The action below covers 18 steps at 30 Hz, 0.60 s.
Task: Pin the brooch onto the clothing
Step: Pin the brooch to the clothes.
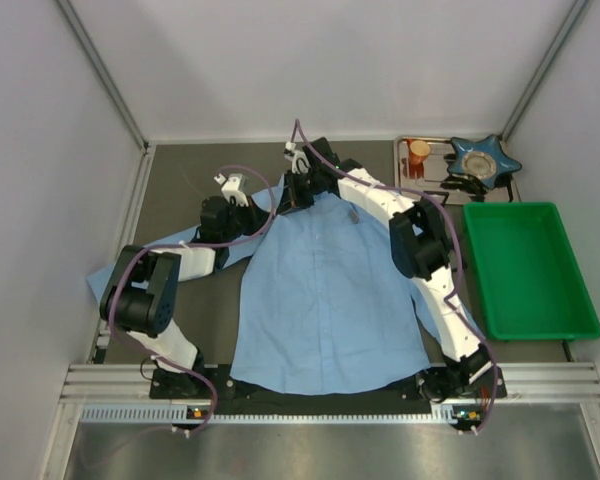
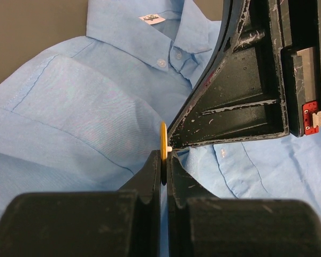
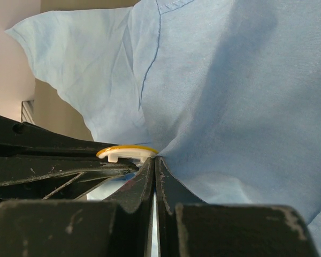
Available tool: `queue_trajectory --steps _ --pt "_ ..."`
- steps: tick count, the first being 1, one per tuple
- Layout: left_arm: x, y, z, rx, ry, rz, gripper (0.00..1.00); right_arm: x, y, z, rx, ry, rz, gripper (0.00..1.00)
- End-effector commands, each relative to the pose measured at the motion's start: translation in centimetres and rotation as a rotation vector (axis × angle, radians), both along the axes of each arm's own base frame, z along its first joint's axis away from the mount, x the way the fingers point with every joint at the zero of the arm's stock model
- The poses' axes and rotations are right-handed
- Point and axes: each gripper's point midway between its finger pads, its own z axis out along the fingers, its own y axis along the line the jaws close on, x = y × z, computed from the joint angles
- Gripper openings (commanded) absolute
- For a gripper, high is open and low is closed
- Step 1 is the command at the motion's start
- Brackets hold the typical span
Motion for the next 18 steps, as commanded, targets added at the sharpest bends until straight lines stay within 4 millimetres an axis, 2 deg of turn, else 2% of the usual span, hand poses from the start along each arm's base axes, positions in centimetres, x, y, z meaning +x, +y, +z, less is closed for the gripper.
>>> queue_trajectory --steps 1,5,9,18 --pt "-0.1 -4.0 7.4 -0.152 -0.226 -0.171 0.00 -1.8 2.5 1.9 0.026 -0.050 0.031 0.00" --pt "0.0 -4.1 7.6 -0.166 -0.223 -0.169 0.00 -1.6 2.3 1.8 -0.007 -0.094 0.019 0.00" --pt "-0.1 -4.0 7.4 -0.162 -0.212 -0.165 0.00 -0.6 1.8 1.6 -0.049 -0.134 -0.033 0.00" --pt "-0.4 -2.9 5.9 -0.156 -0.143 -0.105 0.00 0.3 1.3 3.4 -0.045 -0.204 -0.074 0.00"
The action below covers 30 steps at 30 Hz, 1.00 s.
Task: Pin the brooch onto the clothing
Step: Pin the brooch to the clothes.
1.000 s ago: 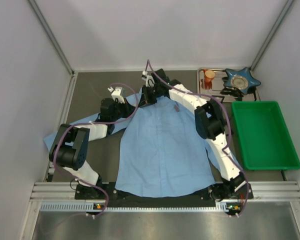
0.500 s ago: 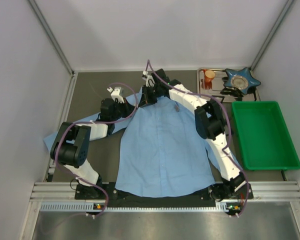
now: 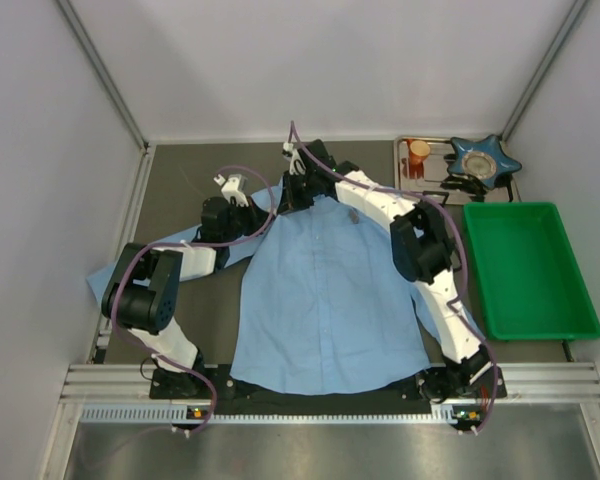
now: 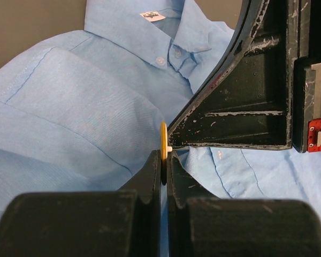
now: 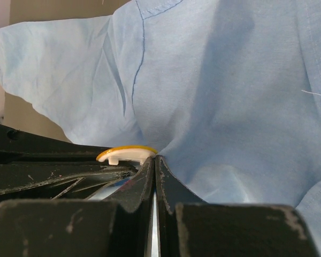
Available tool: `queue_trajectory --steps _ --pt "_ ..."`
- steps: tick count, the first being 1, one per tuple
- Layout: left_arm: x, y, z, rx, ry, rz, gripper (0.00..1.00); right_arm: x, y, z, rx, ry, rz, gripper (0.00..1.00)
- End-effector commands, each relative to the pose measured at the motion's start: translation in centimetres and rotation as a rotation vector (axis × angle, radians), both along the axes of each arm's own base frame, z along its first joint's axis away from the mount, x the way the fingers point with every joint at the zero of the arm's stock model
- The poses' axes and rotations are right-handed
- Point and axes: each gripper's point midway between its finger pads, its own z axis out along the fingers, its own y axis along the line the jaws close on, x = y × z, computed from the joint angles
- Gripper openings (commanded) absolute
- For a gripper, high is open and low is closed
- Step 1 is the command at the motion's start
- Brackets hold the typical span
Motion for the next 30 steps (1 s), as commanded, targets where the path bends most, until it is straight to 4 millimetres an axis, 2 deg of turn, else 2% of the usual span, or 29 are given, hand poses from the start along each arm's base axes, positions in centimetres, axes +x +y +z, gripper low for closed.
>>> queue_trajectory --steps 1,8,17,30 --pt "-0.6 -2.7 6.4 -0.131 -0.161 -0.102 0.00 0.0 1.4 3.5 0.040 -0.121 -0.005 0.00" --pt "-0.6 -2.2 5.3 -0.142 -0.108 -0.059 0.00 0.1 1.2 4.0 0.034 -0.143 -0.018 0.00" --pt "0.3 -2.5 6.9 -0.234 -0.114 -0.051 0.00 0.0 0.7 2.8 -0.014 -0.151 -0.040 0.00" --pt "0.6 -3.0 7.8 -0.300 -0.104 -0.057 0.00 -1.1 0.5 1.1 -0.081 -0.175 -0.024 0.00"
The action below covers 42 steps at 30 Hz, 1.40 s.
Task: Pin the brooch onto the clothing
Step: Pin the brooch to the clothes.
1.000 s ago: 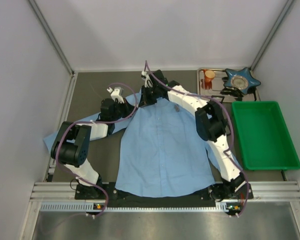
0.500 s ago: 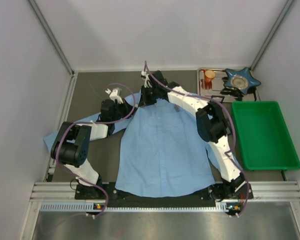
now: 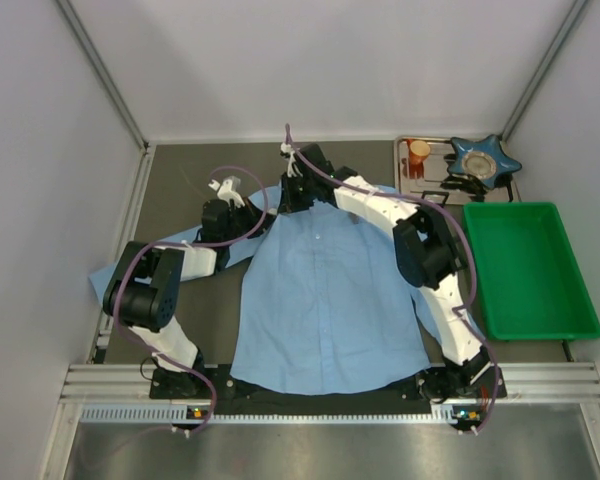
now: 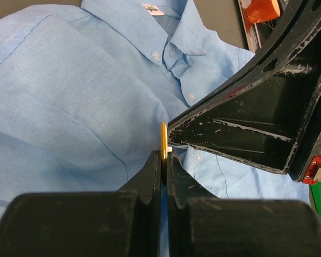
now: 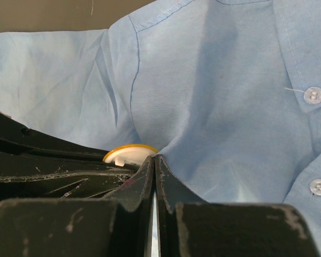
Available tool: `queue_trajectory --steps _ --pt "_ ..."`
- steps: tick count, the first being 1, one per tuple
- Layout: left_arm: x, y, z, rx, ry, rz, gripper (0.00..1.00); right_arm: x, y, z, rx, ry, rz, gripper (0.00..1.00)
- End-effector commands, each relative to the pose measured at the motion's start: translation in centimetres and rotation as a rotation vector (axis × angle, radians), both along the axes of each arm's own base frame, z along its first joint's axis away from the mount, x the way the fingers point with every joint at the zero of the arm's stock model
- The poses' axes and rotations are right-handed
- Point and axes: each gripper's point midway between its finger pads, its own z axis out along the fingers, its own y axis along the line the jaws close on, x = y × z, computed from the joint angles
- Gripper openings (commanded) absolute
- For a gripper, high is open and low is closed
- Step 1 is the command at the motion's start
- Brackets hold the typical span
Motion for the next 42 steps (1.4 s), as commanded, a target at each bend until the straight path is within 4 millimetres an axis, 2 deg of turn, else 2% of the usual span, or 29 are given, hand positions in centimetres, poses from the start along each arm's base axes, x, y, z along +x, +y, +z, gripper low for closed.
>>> queue_trajectory --steps 1,22,42 --pt "1.0 -2.5 7.9 -0.133 -0.233 -0.095 0.00 -1.1 0.9 0.5 -0.034 -0.062 0.033 0.00" --pt "1.6 -2.3 8.5 -0.175 -0.224 -0.082 0.00 -3.3 1.5 -1.0 -0.096 -0.082 0.075 0.00" --pt "1.5 -2.6 9.2 -0.209 -0.230 -0.102 0.00 -3.3 1.5 -2.4 -0.166 -0.121 0.081 0.00"
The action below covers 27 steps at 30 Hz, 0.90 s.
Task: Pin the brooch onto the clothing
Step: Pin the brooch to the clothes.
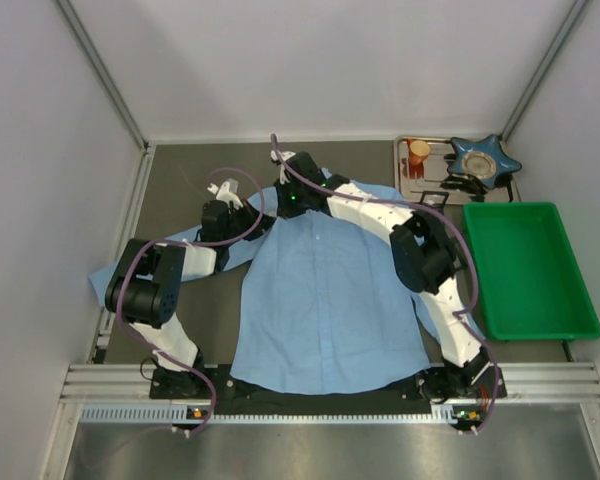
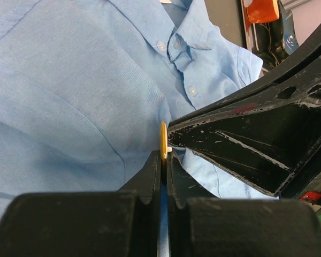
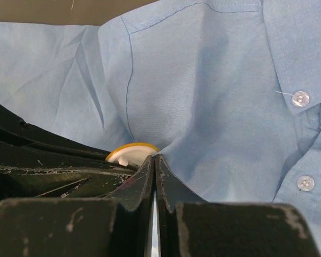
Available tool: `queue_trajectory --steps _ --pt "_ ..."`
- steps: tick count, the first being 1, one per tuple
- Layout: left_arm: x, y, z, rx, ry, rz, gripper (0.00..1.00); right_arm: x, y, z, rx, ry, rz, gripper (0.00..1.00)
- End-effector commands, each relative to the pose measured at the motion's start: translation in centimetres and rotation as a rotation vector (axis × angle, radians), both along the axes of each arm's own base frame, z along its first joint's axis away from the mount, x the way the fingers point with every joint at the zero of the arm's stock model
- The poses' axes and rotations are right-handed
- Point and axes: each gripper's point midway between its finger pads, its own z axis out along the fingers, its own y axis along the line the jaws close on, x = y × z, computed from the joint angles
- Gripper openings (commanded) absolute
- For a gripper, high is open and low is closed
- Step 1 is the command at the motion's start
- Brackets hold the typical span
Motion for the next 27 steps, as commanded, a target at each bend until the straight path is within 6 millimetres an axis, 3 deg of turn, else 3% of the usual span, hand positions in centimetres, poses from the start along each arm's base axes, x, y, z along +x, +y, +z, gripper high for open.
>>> queue_trajectory --steps 1,4,7,11,15,17,21,27 --pt "1.8 -2.5 10.0 -0.139 -0.313 -0.099 0.00 -2.7 1.1 -1.6 -0.064 0.016 0.064 0.00" --pt "1.7 -2.3 9.9 -0.131 -0.312 -0.097 0.00 -2.8 1.3 -1.2 -0.051 0.017 0.077 0.00" --pt "1.5 -1.5 9.1 -0.111 -0.303 -0.088 0.00 -2.3 1.9 0.6 -0.002 0.005 0.096 0.00" --pt "1.0 0.1 7.0 -0.079 -0.262 -0.082 0.00 0.0 0.9 3.2 0.063 -0.013 0.089 0.02" --pt "0.3 1.0 4.7 -0.039 -0.221 -0.097 0.00 0.6 0.6 5.5 0.164 0.021 0.137 0.31" --pt "0.2 1.1 4.3 -0.033 -0.217 -0.105 0.00 0.7 0.2 6.1 0.196 0.043 0.149 0.39" --pt "0.4 1.2 3.5 -0.015 -0.204 -0.112 0.00 0.0 -1.1 6.1 0.245 0.105 0.208 0.50" --pt "0.5 1.1 3.1 -0.012 -0.205 -0.121 0.00 -1.6 -1.4 4.7 0.321 0.278 0.218 0.53"
